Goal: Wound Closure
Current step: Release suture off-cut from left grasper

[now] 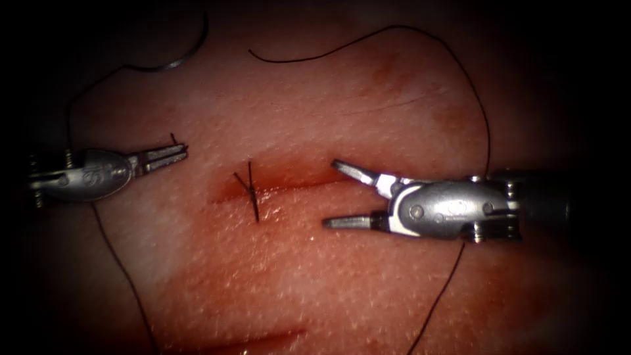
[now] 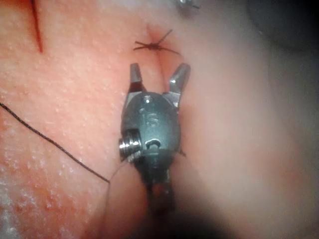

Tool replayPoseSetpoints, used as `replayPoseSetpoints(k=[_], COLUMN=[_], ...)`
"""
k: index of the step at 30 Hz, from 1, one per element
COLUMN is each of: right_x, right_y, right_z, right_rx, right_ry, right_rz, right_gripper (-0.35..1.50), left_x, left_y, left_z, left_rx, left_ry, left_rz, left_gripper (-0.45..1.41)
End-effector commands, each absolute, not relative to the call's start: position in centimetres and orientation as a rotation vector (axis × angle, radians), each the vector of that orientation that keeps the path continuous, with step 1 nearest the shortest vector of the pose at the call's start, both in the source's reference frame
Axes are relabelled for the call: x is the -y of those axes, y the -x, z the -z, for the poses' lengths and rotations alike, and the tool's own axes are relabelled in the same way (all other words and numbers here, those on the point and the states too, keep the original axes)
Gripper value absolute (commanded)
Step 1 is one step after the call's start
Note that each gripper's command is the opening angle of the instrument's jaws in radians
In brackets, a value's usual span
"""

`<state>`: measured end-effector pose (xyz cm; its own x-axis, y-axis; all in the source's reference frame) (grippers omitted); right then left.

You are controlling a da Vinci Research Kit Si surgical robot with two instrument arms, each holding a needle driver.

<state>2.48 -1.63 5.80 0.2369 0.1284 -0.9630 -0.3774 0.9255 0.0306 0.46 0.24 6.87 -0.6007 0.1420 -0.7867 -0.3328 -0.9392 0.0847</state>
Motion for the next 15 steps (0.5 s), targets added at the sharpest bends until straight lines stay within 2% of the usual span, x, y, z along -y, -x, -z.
replayPoseSetpoints(k=[1,10,11,13,14,15], right_x=[1.63,1.66,1.66,1.67,1.67,1.67], right_y=[-2.55,-2.57,-2.57,-2.58,-2.58,-2.58], right_z=[-5.85,-5.87,-5.88,-5.88,-5.89,-5.89], right_rx=[-1.29,-1.289,-1.289,-1.289,-1.289,-1.289], right_ry=[0.227,0.231,0.232,0.232,0.233,0.233], right_rz=[-0.348,-0.346,-0.346,-0.345,-0.345,-0.345], right_gripper=[0.88,0.79,0.79,0.79,0.78,0.78], left_x=[-0.28,-0.15,-0.13,-0.12,-0.11,-0.11], left_y=[-0.46,-0.49,-0.46,-0.44,-0.4,-0.4], left_z=[-7.04,-7.33,-7.3,-7.28,-7.21,-7.21], left_rx=[-0.31,-0.069,-0.01,0.023,0.111,0.111], left_ry=[1.238,1.345,1.362,1.366,1.357,1.357], left_rz=[-2.561,-2.371,-2.331,-2.313,-2.222,-2.222], left_gripper=[-0.45,-0.45,-0.3,-0.23,0.29,0.29])
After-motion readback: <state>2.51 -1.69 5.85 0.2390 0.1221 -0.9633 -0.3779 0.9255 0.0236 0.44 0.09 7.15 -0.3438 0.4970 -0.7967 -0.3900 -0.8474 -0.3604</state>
